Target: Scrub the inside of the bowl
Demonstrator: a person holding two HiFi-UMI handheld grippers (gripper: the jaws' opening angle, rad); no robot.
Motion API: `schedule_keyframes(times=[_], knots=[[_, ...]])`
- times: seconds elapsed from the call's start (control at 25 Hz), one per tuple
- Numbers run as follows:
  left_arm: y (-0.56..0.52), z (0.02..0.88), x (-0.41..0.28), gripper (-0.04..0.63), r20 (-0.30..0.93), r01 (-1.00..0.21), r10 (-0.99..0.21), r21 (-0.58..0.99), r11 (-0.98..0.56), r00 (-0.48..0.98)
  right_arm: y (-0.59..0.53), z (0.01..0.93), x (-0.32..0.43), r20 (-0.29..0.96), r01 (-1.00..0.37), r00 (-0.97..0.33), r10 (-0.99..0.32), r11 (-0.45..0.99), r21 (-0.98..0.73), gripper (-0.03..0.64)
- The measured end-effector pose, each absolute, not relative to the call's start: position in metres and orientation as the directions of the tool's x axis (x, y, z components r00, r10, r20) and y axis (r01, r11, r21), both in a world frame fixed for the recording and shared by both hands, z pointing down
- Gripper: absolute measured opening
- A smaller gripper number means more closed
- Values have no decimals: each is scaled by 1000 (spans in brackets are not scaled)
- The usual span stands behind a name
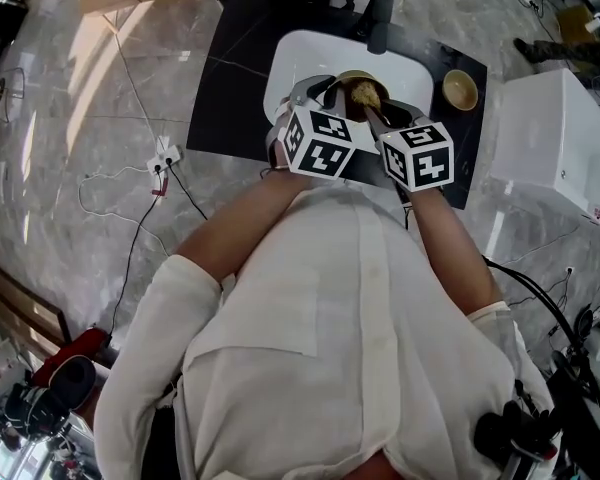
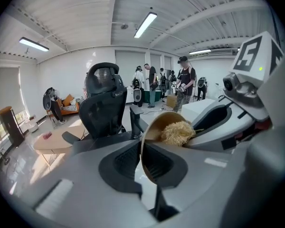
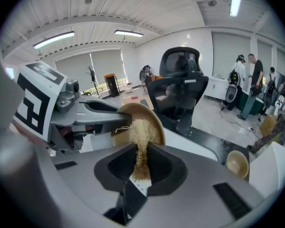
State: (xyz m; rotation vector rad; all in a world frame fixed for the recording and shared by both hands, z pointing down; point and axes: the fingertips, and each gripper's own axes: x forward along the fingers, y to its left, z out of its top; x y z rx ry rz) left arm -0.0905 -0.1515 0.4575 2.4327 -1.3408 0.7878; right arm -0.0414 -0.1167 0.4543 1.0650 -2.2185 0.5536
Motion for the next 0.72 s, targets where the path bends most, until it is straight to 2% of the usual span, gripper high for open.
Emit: schedule_keyframes(times=[0.16, 0.36, 0.72], knots=[[-150, 457, -87, 18, 564, -833, -702, -43, -552, 435, -106, 470, -47, 690, -797, -528, -496, 569, -201, 48], [-149, 458, -80, 17, 567, -821, -685, -28, -570, 457, -104, 472, -59, 691, -770, -555, -463, 601, -215, 48], [-145, 465, -81, 17, 592, -816, -662, -12, -578, 460, -120, 450, -53, 650, -790, -544, -531, 586, -181, 48]])
